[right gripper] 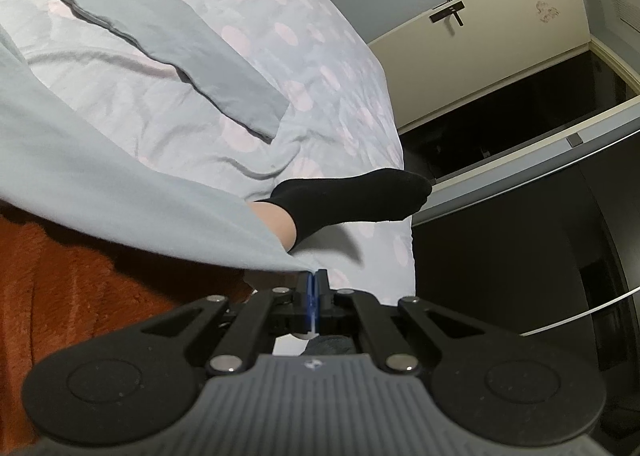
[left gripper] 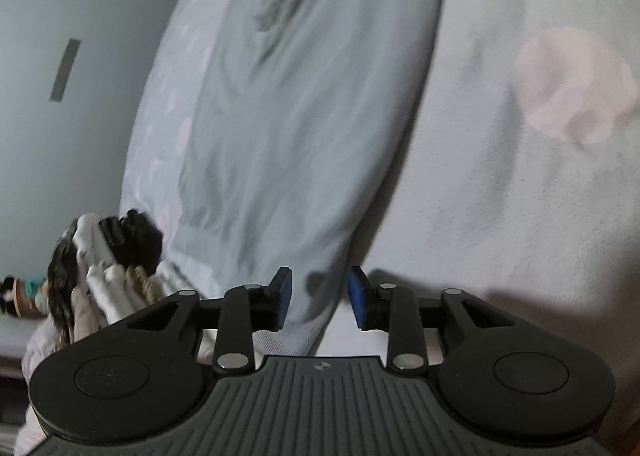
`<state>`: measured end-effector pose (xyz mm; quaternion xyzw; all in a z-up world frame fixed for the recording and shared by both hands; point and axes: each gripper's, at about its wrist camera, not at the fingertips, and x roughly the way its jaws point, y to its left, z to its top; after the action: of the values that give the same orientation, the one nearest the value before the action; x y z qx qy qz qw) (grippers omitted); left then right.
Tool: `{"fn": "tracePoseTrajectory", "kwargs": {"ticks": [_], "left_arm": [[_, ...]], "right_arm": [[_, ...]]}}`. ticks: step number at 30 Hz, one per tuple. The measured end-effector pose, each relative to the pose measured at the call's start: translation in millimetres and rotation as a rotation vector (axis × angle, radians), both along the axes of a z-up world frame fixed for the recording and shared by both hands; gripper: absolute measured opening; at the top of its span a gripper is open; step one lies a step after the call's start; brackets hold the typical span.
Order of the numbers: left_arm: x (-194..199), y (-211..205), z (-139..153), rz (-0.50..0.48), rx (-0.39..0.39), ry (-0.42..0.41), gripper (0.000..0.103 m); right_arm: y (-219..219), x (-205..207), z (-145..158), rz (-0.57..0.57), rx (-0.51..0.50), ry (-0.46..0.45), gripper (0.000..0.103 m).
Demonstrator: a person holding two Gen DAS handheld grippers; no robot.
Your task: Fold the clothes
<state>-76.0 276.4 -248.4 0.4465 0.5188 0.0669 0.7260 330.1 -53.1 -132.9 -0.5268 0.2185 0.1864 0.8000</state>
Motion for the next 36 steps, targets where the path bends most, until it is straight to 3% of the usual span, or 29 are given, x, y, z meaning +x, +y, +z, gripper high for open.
{"fn": "tracePoseTrajectory", "kwargs": {"ticks": [5,6,8,15,22,28,36], "left_arm": [[7.1,-3.0,-16.7,0.013,0.038,-0.004,0.035],[8.5,-4.0,-19.5,0.024,0.054,-0.015,0.021],[12.6,-3.3,-21.7,0.067,0.067,-0.042,0.003],[14.1,23.6,35.4,0.29,-0.125,-0.238,0.002],[43.7,60.2,102.5,0.425,-0.201,-0.394,0.002],[90.5,94.5,126.2,0.503,-0.189,-0.391,0.002],[149.7,141.5,123.2,0.557,-0.164,-0.334,0.002]], "right_arm": [[-3.3,0.9,-2.1,0.001,-0.002,0.001,0.001],[-3.1,1.3,-2.0,0.002,-0.001,-0.002,0.001],[-2.3,2.1,-1.3,0.006,0.001,-0.012,0.001],[2.0,9.9,5.2,0.02,0.013,-0.046,0.001],[29.8,36.1,19.7,0.025,0.033,-0.092,0.001],[67.6,70.7,22.8,0.041,0.013,-0.108,0.001],[130.4,129.0,5.8,0.058,-0.046,-0.062,0.001]]}}
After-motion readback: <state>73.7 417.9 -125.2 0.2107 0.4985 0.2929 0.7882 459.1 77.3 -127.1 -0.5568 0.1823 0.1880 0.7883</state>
